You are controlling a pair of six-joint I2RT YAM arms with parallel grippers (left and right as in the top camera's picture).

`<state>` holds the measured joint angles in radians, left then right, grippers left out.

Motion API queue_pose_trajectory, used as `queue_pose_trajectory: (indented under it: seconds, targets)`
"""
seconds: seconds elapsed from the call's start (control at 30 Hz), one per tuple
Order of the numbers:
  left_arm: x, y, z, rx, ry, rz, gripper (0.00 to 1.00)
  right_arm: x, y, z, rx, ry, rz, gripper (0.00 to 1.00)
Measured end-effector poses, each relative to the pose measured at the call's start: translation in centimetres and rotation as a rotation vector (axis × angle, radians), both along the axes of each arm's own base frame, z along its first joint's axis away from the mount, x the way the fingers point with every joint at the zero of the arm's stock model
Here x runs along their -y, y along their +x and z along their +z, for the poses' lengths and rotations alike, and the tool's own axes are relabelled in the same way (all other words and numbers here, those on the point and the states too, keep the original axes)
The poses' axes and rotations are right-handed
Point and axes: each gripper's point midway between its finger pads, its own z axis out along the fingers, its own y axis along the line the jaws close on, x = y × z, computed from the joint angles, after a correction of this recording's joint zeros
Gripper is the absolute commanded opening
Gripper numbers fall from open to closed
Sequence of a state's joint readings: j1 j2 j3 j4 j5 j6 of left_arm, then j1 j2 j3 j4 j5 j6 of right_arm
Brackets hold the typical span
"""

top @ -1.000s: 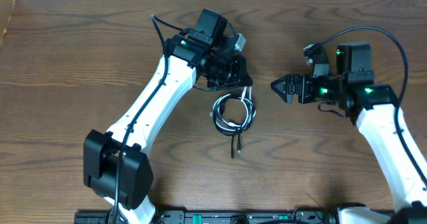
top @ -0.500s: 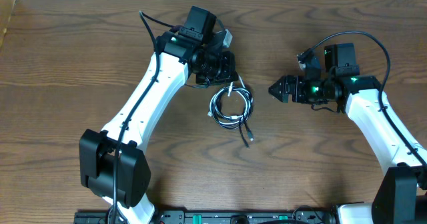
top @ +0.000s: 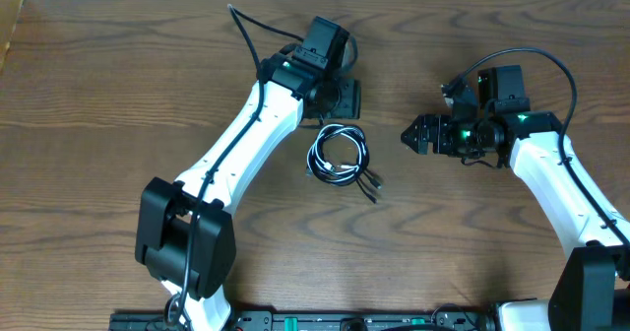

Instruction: Untangle cables

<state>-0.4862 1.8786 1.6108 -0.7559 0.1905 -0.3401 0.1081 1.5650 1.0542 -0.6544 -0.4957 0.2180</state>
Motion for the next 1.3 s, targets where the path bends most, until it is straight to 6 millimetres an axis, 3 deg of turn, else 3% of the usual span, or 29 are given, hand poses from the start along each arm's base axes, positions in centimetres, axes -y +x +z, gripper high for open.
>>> queue_pose_trajectory:
  seconds: [0.13,0.2,0.37,0.47,0.6,0.8,0.9,1.3]
  targets:
    - [-1.0,0.2,-0.2,0.011,0.052,0.026,0.64,0.1,-0.1,-0.1,-0.006,-0.005,-0.002,0.93]
    - [-1.5,-0.2,-0.5,-0.008,0.076,0.031,0.56,0.1,-0.1,-0.1,-0.006,-0.008,-0.003,0.93]
    - [-2.2,-1.3,-1.7,-0.051,0.108,0.031,0.49,0.2,-0.1,-0.2,-0.005,-0.014,-0.005,0.93]
    - [-2.5,-2.3,-3.8,-0.103,0.137,0.025,0.49,0.3,-0.1,-0.2,-0.005,-0.018,-0.006,0.94]
    - [-3.0,-3.8,-8.1,-0.205,0.194,0.012,0.48,0.3,-0.1,-0.2,-0.006,-0.018,-0.006,0.94]
    - [-2.9,-4.1,-12.3,-0.271,0.228,0.014,0.38,0.3,-0.1,-0.2,-0.007,-0.019,-0.006,0.95]
    - [-3.0,-4.0,-12.8,-0.273,0.237,0.021,0.33,0.3,-0.2,-0.3,-0.011,-0.019,-0.006,0.94]
    - [-2.7,-4.0,-12.9,-0.268,0.239,0.027,0.28,0.4,-0.2,-0.3,-0.013,-0.023,-0.007,0.95]
